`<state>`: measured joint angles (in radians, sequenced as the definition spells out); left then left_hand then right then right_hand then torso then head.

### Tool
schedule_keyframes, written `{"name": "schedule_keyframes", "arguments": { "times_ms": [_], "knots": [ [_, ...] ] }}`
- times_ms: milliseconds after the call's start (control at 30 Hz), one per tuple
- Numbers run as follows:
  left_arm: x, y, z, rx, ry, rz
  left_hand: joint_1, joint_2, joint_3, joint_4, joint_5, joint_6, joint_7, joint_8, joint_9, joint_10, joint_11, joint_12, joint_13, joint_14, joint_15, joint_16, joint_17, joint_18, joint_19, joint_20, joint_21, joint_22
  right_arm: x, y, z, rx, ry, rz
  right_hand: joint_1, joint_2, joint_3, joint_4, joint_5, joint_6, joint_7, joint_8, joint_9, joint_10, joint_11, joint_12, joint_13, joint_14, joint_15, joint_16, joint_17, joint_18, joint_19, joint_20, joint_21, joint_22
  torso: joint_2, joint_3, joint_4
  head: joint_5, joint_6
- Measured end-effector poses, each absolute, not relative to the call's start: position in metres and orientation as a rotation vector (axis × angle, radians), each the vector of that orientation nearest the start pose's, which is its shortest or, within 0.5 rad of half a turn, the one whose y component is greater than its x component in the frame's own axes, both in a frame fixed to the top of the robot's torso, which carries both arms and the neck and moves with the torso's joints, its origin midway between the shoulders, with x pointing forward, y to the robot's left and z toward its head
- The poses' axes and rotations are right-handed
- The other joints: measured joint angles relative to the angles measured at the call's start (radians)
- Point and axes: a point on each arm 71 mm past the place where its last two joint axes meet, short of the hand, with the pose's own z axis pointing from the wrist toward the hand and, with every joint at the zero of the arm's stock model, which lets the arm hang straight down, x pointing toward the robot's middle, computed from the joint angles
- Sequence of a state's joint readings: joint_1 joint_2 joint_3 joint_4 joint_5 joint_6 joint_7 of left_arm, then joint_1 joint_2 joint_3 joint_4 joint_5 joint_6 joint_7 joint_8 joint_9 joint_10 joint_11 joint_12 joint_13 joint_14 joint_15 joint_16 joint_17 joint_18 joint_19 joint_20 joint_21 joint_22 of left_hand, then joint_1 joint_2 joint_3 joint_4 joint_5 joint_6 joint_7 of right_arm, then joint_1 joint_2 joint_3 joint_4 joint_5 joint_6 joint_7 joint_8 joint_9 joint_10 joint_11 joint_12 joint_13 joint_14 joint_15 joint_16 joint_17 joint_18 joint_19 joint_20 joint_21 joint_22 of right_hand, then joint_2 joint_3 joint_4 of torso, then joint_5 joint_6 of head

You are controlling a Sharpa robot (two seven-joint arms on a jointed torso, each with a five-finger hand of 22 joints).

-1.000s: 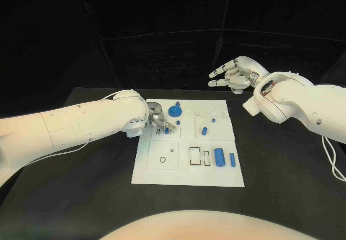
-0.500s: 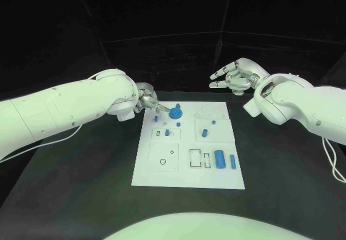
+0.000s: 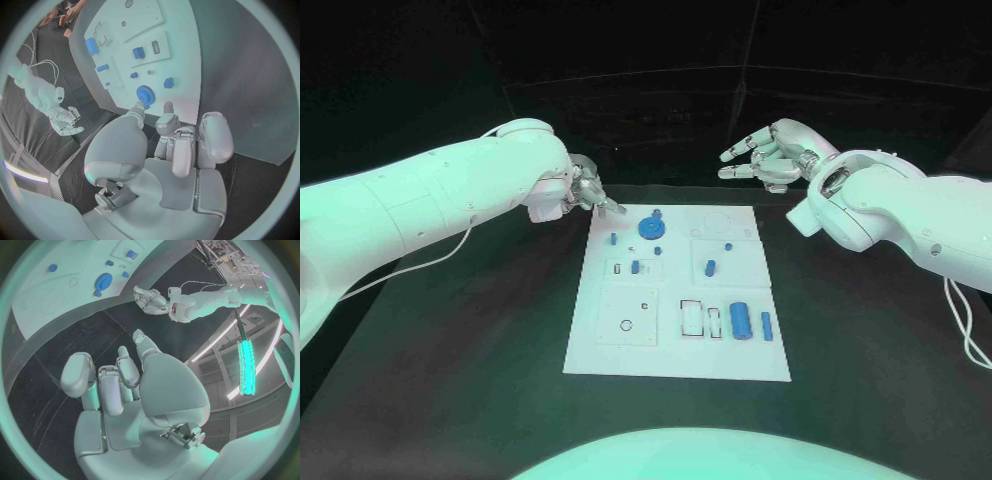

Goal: Assemble the parts on the task board

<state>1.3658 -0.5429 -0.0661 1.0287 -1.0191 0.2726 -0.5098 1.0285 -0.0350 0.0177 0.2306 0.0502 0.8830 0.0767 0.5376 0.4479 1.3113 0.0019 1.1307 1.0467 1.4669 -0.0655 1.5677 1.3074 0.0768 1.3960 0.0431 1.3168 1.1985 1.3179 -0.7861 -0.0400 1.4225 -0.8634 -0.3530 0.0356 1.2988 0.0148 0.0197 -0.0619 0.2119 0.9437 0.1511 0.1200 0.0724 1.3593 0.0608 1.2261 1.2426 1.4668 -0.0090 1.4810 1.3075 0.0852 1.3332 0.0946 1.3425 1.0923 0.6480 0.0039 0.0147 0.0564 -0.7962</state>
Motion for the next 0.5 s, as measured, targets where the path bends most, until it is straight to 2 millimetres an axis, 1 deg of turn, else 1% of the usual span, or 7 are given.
{"name": "schedule_keyframes", "arguments": {
  "times_ms": [67,100,133,233,500],
  "knots": [
    [0.580,0.211,-0.181,-0.265,2.301,-0.246,0.001,0.002,-0.005,0.005,0.000,0.000,0.000,-0.004,-0.003,0.000,0.000,0.000,0.000,0.000,0.000,0.000,0.000,0.000,0.000,0.000,0.000,0.000,0.525,-0.204,-0.131,0.327,1.601,0.971,0.000,0.000,-0.002,0.002,0.000,0.000,0.000,0.000,-0.001,0.000,0.000,0.000,0.000,0.000,0.000,0.000,0.000,0.000,0.000,0.000,0.000,0.000,0.000,0.0000,0.0000,0.000,0.000],
    [0.581,0.210,-0.183,-0.264,2.305,-0.238,0.001,0.009,-0.008,0.008,0.000,0.000,0.000,-0.006,-0.004,0.000,0.000,0.000,0.000,0.000,0.000,0.000,0.000,0.000,0.000,0.000,0.000,0.001,0.525,-0.204,-0.131,0.327,1.601,0.971,0.000,0.000,-0.003,0.003,0.000,0.000,0.000,0.000,-0.001,0.000,0.000,0.000,0.000,0.000,0.000,0.000,0.000,0.000,0.000,0.000,0.000,0.000,0.000,0.0000,0.0000,0.000,0.000],
    [0.582,0.210,-0.186,-0.263,2.311,-0.229,0.001,0.009,-0.010,0.006,0.000,0.004,0.004,-0.006,-0.005,0.000,0.000,0.001,0.001,0.000,0.000,0.000,0.000,0.000,0.000,0.000,0.000,0.001,0.525,-0.204,-0.131,0.326,1.602,0.972,0.000,0.000,-0.003,0.003,0.000,0.000,0.000,0.000,-0.001,0.000,0.000,0.000,0.000,0.000,0.000,0.000,0.000,0.000,0.000,0.000,0.000,0.000,0.000,0.0000,0.0000,0.000,0.001],
    [0.584,0.208,-0.191,-0.261,2.320,-0.214,0.001,0.009,-0.015,0.010,0.000,0.008,0.000,-0.006,-0.007,0.000,0.000,0.004,0.003,0.000,0.000,0.000,0.000,0.000,0.000,0.000,0.000,0.004,0.525,-0.203,-0.131,0.326,1.602,0.973,0.000,0.000,-0.003,0.003,0.000,0.000,0.000,0.000,-0.001,0.000,0.000,0.000,0.000,0.000,0.000,0.000,0.000,0.000,0.000,0.000,0.000,0.000,0.000,0.0000,0.0000,0.000,0.001],
    [0.588,0.204,-0.203,-0.256,2.344,-0.188,0.005,0.012,-0.022,0.011,0.000,0.007,0.000,-0.006,-0.009,0.000,0.000,0.004,0.004,0.000,0.000,0.000,0.000,0.000,0.000,0.000,0.000,0.007,0.526,-0.201,-0.131,0.323,1.604,0.976,0.000,0.000,-0.003,0.003,0.000,0.000,0.000,0.000,-0.001,0.000,0.000,0.000,0.000,0.000,0.000,0.000,0.000,0.000,0.000,0.000,0.000,0.000,-0.001,0.0000,0.0001,0.002,0.001]
  ]
}}
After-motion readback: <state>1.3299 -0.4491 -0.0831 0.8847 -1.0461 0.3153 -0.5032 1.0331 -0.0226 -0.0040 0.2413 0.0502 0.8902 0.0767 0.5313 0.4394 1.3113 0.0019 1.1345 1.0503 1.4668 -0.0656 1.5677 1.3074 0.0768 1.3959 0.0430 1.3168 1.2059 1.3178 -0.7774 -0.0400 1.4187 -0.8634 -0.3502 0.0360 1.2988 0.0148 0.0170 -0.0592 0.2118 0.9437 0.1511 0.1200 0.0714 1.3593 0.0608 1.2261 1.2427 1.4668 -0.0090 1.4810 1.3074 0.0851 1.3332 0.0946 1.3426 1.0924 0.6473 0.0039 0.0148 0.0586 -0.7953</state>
